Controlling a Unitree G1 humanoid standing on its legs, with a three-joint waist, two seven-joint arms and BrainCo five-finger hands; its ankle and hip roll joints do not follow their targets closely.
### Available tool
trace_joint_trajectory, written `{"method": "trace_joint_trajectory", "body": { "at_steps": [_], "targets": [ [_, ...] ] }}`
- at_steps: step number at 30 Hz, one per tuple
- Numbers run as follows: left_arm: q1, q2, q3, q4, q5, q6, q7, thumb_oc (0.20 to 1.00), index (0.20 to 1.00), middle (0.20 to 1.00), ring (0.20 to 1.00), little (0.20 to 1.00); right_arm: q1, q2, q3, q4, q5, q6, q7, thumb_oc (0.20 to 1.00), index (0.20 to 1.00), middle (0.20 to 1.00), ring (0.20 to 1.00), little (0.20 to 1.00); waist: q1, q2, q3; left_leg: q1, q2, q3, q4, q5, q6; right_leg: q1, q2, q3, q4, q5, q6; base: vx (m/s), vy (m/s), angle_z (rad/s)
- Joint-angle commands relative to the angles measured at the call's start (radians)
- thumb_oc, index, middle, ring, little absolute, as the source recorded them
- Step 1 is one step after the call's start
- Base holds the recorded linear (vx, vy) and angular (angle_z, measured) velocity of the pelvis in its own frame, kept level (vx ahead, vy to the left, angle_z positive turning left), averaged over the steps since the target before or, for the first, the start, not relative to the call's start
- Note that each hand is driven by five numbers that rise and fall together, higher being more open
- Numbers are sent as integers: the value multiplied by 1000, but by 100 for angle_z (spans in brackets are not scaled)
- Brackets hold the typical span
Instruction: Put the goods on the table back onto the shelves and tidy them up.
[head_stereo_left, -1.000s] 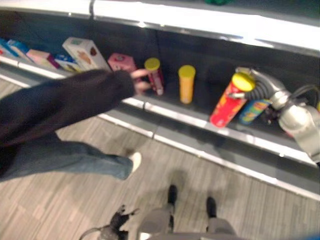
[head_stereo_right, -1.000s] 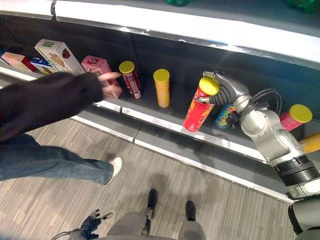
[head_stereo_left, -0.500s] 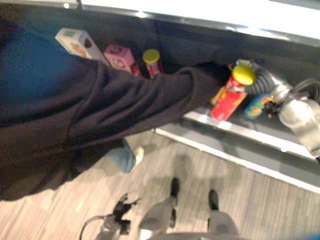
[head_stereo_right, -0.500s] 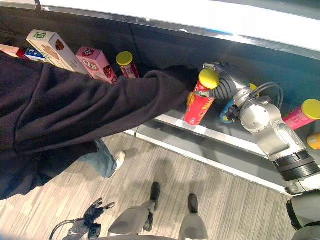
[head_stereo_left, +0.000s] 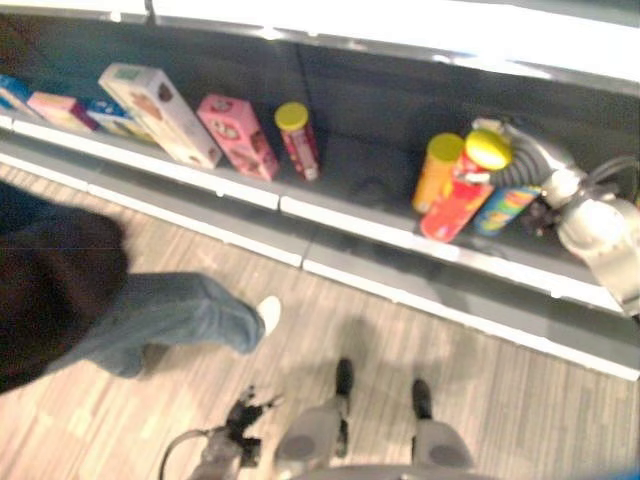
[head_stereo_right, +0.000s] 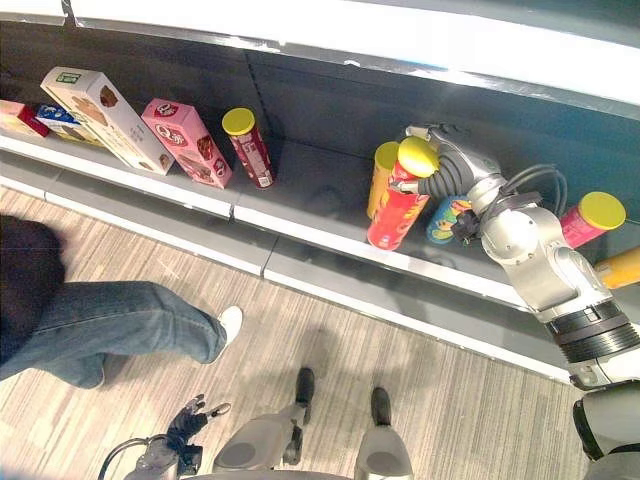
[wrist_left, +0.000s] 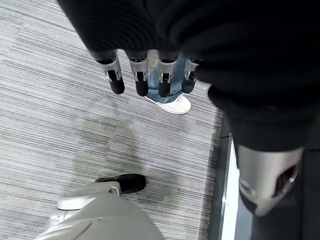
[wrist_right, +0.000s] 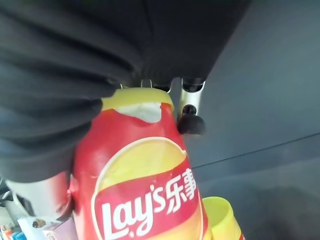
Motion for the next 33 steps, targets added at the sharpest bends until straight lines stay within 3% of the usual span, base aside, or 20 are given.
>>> {"method": "trace_joint_trajectory", "body": {
  "at_steps": [1, 9, 19, 23, 25, 26, 28, 29, 30, 33],
  "targets": [
    [1, 49, -6, 44, 33, -6, 14, 1000, 1000, 1000, 1000, 1000, 4, 20, -30, -92, -9, -40, -23, 200, 200, 200, 200, 200, 12, -50, -109, 17, 84, 74, 31, -129, -78, -48, -41, -20, 21, 12, 34, -20, -24, -4],
    [-21, 43, -6, 74, 61, 2, 13, 1000, 1000, 1000, 1000, 1000, 56, 8, -53, -125, 5, -46, 0, 200, 200, 200, 200, 200, -10, -65, -155, 41, 101, 101, 1, -122, -93, -20, -15, -31, -28, 30, 41, 5, -1, -1],
    [-34, 39, 3, 76, 81, 4, 16, 1000, 1000, 1000, 1000, 1000, 105, -24, -80, -173, 23, -64, 19, 200, 200, 200, 200, 200, -36, -80, -172, 103, 136, 127, 2, -139, -102, 10, 5, -17, 1, -8, 20, 38, -34, -15],
    [-39, 46, 8, 50, 65, 1, 12, 1000, 1000, 1000, 1000, 1000, 104, -26, -87, -182, 27, -70, 12, 200, 200, 200, 200, 200, -36, -95, -147, 55, 154, 126, 145, -180, -113, -1, 11, -11, 46, -30, 5, -33, -82, -7],
    [-38, 50, 9, 11, 53, 1, 8, 1000, 1000, 1000, 1000, 1000, 97, -24, -97, -199, 31, -68, 11, 200, 200, 200, 200, 200, -21, -106, -105, -23, 151, 88, 332, -174, -129, 10, 13, -7, 69, -40, -12, -58, -50, 1],
    [-39, 51, 9, 10, 53, 2, 8, 1000, 1000, 1000, 1000, 1000, 96, -23, -97, -199, 31, -68, 11, 200, 200, 200, 200, 200, -23, -105, -105, -29, 152, 85, 342, -178, -129, 9, 14, -8, 70, -40, -12, -59, 13, 4],
    [-42, 59, 9, 3, 45, -2, 13, 1000, 1000, 1000, 1000, 1000, 81, -19, -86, -194, 41, -69, 7, 200, 200, 200, 200, 200, -13, -108, -91, -78, 136, 12, 413, -151, -152, 3, 12, 2, 77, -43, -11, 42, 121, 0],
    [-33, 64, 10, -6, 29, -5, 6, 1000, 1000, 1000, 1000, 1000, 78, -31, -81, -192, 45, -67, 15, 200, 200, 200, 200, 200, -15, -111, -105, -64, 171, -18, 331, -168, -155, 3, 3, 15, 68, -46, 2, 118, 159, -7],
    [-33, 64, 10, -6, 29, -5, 6, 1000, 1000, 1000, 1000, 1000, 78, -31, -81, -191, 46, -67, 15, 200, 200, 200, 200, 200, -13, -112, -104, -58, 171, -16, 325, -167, -156, 6, 3, 17, 67, -46, 2, 179, 234, -20],
    [-23, 73, 4, -10, 11, -13, 13, 1000, 1000, 1000, 1000, 1000, 59, -34, -67, -186, 65, -71, 15, 200, 200, 200, 200, 200, 0, -111, -127, -61, 244, -121, 182, -119, -166, 11, -20, 78, 40, -52, 30, 200, 353, -33]
  ]
}}
